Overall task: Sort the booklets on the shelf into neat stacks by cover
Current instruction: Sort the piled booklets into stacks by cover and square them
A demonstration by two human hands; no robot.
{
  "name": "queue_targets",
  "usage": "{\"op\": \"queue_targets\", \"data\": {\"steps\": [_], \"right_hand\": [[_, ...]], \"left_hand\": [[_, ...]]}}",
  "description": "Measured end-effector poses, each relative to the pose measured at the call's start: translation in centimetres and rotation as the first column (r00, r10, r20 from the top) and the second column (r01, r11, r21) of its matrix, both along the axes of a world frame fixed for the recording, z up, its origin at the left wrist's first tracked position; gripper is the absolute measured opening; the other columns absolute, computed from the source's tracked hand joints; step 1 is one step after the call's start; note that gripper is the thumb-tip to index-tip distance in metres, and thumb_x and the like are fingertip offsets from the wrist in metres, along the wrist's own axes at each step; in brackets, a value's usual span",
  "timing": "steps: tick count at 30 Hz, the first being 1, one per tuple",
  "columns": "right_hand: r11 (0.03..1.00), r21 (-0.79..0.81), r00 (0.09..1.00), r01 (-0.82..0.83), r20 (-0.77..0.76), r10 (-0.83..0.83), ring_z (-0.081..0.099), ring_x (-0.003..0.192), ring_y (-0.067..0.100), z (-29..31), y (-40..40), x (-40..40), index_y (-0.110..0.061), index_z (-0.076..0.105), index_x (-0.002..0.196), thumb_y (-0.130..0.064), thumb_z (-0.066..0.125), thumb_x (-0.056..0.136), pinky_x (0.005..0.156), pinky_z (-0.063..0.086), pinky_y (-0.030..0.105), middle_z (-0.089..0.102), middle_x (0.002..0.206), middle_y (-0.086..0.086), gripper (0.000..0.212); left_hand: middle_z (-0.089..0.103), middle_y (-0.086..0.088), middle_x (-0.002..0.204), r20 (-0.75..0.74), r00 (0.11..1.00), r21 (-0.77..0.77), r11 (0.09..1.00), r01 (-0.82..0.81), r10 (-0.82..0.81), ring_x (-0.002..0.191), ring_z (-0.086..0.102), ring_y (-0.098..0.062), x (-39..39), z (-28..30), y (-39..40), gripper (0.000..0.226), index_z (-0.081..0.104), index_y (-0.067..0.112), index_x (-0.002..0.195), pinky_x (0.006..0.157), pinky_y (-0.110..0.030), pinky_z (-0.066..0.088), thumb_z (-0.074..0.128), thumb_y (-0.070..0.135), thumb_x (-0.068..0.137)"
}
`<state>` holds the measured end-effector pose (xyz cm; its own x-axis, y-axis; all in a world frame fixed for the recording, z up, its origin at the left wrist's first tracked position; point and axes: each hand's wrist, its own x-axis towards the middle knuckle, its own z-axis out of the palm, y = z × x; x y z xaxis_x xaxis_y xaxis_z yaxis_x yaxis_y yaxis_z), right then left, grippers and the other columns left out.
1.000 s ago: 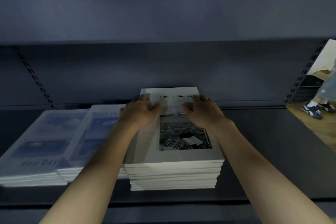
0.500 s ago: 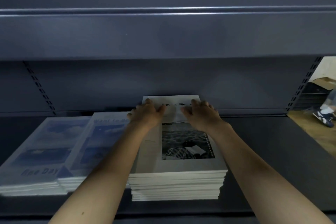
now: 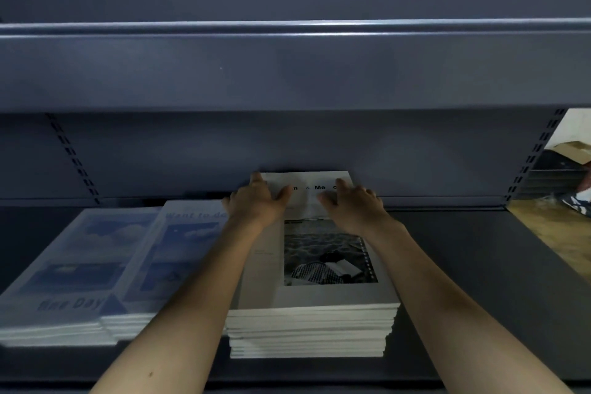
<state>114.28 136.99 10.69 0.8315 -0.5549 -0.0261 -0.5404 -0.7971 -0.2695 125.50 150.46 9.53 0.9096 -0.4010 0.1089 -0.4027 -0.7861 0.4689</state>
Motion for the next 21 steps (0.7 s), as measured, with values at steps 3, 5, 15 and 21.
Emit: {"op": "queue_targets", "data": {"steps": [3, 5, 15, 21], "right_hand": [[1.000, 0.005, 1.000, -0.001, 0.000, 0.001, 0.040, 0.121, 0.039, 0.1, 0.1, -0.1, -0.008, 0.035, 0.132, -0.053, 0.027, 0.095, 0.096, 0.035, 0.043, 0.044, 0.130, 0.025, 0.059], [1.000, 0.011, 1.000, 0.000, 0.000, 0.000, 0.040, 0.121, 0.039, 0.1, 0.1, -0.1, -0.008, 0.034, 0.132, -0.054, 0.027, 0.095, 0.096, 0.035, 0.043, 0.043, 0.130, 0.026, 0.059], [0.999, 0.008, 0.999, 0.051, 0.015, -0.051, 0.035, 0.126, 0.037, 0.1, 0.5, -0.5, -0.015, 0.029, 0.138, -0.056, 0.026, 0.094, 0.098, 0.032, 0.045, 0.040, 0.136, 0.022, 0.060], [0.997, -0.042, 0.997, -0.061, 0.048, 0.063, 0.011, 0.142, 0.030, 0.2, 1.0, -0.3, -0.023, 0.015, 0.148, -0.047, 0.019, 0.098, 0.112, 0.015, 0.051, 0.009, 0.156, 0.010, 0.056]], "left_hand": [[0.056, -0.012, 0.126, 0.018, 1.000, 0.024, 1.000, 0.005, -0.005, 0.119, 0.049, -0.034, -0.2, 0.0, -0.2, 0.079, 0.025, 0.018, 0.140, 0.100, -0.044, 0.038, 0.041, 0.067, 0.080], [0.055, -0.013, 0.127, 0.022, 1.000, 0.033, 0.999, 0.006, -0.006, 0.120, 0.048, -0.034, -0.3, 0.0, -0.2, 0.081, 0.026, 0.016, 0.138, 0.101, -0.044, 0.035, 0.040, 0.069, 0.079], [0.022, -0.022, 0.148, 0.017, 1.000, 0.241, 0.971, 0.006, -0.010, 0.133, 0.022, -0.040, -1.9, 1.2, -0.1, 0.080, 0.017, 0.009, 0.143, 0.107, -0.048, 0.021, 0.028, 0.065, 0.088], [-0.001, -0.024, 0.153, 0.045, 0.990, 0.298, 0.948, 0.113, -0.132, 0.138, 0.007, -0.046, -3.5, 1.7, -0.9, 0.069, 0.008, 0.017, 0.148, 0.111, -0.053, 0.013, 0.021, 0.058, 0.094]]}}
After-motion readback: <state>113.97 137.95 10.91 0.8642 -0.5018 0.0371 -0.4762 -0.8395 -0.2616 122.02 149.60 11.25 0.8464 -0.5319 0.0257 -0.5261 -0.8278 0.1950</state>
